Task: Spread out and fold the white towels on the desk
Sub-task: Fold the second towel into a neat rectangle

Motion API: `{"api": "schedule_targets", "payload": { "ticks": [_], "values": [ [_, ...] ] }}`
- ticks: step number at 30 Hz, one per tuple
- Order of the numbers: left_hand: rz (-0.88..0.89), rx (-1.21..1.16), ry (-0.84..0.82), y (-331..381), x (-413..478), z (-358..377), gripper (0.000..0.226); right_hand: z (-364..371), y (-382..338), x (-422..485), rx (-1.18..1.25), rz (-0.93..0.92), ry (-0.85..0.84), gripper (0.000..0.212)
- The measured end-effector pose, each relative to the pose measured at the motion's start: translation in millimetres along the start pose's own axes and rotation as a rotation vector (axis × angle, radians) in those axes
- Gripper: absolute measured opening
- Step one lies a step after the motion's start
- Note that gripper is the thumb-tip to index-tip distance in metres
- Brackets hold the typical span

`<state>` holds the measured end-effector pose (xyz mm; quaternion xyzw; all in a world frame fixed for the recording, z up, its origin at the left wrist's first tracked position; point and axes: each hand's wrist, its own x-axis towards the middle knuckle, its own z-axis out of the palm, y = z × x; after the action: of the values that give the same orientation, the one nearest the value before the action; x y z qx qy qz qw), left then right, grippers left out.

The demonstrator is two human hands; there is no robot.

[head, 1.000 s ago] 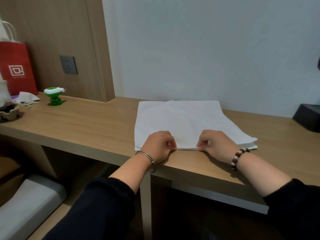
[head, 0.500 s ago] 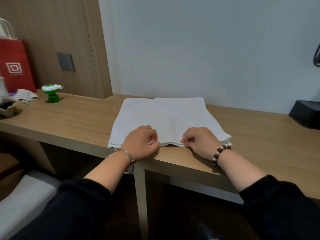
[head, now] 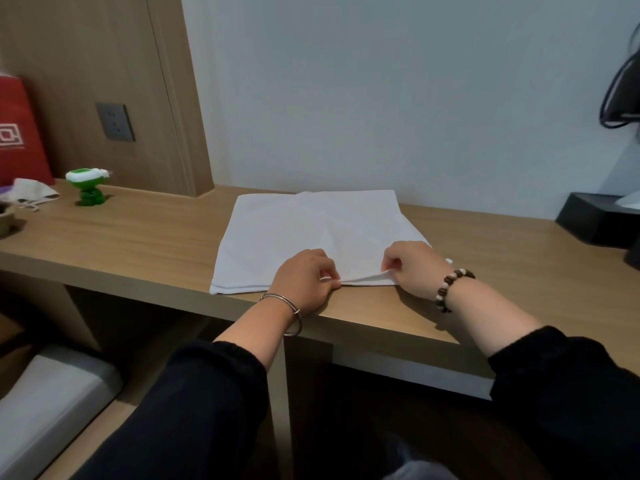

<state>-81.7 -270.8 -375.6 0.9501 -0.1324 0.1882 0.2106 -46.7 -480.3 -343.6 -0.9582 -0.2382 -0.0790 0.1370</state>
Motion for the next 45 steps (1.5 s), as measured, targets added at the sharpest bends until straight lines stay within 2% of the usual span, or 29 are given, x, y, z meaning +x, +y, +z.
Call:
{"api": "schedule_targets", "payload": {
  "ticks": [4, 6, 8, 12, 16, 21, 24, 26, 30, 35, 37, 39, 42, 43, 45],
  "values": [
    [-0.009, -0.020, 0.000, -0.3, 0.5, 1.1, 0.010, -3.0, 6.2, -11.5, -0.132, -0.083, 0.127, 0.025],
    [-0.015, -0.027, 0.003, 0.3, 0.7, 0.8, 0.009, 3.4, 7.3, -18.7, -0.228, -0.154, 0.092, 0.028],
    [-0.019, -0.027, 0.005, 1.1, -0.1, 0.6, 0.008, 7.3, 10.7, -22.1, -0.250, -0.150, 0.074, 0.025],
    [-0.020, -0.027, 0.008, -1.6, -1.9, -1.6, 0.007, -1.4, 25.7, -23.7, -0.131, 0.019, 0.030, 0.021],
    [-0.014, 0.000, -0.011, -10.2, -2.7, -9.0, 0.006, -11.3, 45.8, -33.0, 0.058, 0.156, 0.069, 0.011],
    [-0.160, -0.077, -0.007, -47.7, -11.5, -36.3, 0.015, -2.5, 15.9, -28.9, 0.146, 0.066, 0.033, 0.007],
    [-0.247, 0.066, 0.020, -53.5, -6.5, -41.3, 0.026, 5.8, -4.5, -25.7, 0.163, 0.011, 0.034, 0.009],
    [-0.195, 0.144, 0.053, -37.8, -0.5, -35.9, 0.020, 10.7, -15.3, -25.0, 0.215, 0.000, 0.024, 0.012],
    [-0.083, 0.058, -0.002, -0.3, 4.0, -8.5, 0.011, 16.8, -30.2, -22.2, 0.285, -0.021, 0.001, 0.024],
    [-0.166, -0.028, -0.001, 6.0, 2.8, 3.2, 0.013, 11.8, -29.3, -16.2, 0.220, 0.000, 0.058, 0.010],
    [-0.177, -0.026, -0.022, 5.5, 3.7, 3.9, 0.014, 14.0, -31.3, -18.6, 0.190, -0.019, 0.040, 0.006],
    [-0.201, -0.030, -0.013, 6.2, 5.5, 4.2, 0.016, 15.4, -30.7, -21.2, 0.267, -0.039, -0.007, 0.011],
    [-0.275, -0.079, 0.013, 6.0, 9.2, 5.4, 0.023, 10.1, -20.4, -12.1, 0.509, 0.056, 0.047, 0.011],
    [-0.290, -0.079, 0.023, 6.0, 10.2, 6.3, 0.025, 8.5, -15.6, -5.7, 0.499, 0.097, 0.076, 0.016],
    [-0.296, -0.020, 0.044, 6.7, 11.0, 9.0, 0.026, 7.7, -7.5, 7.0, 0.403, 0.146, 0.029, 0.028]
  ]
}}
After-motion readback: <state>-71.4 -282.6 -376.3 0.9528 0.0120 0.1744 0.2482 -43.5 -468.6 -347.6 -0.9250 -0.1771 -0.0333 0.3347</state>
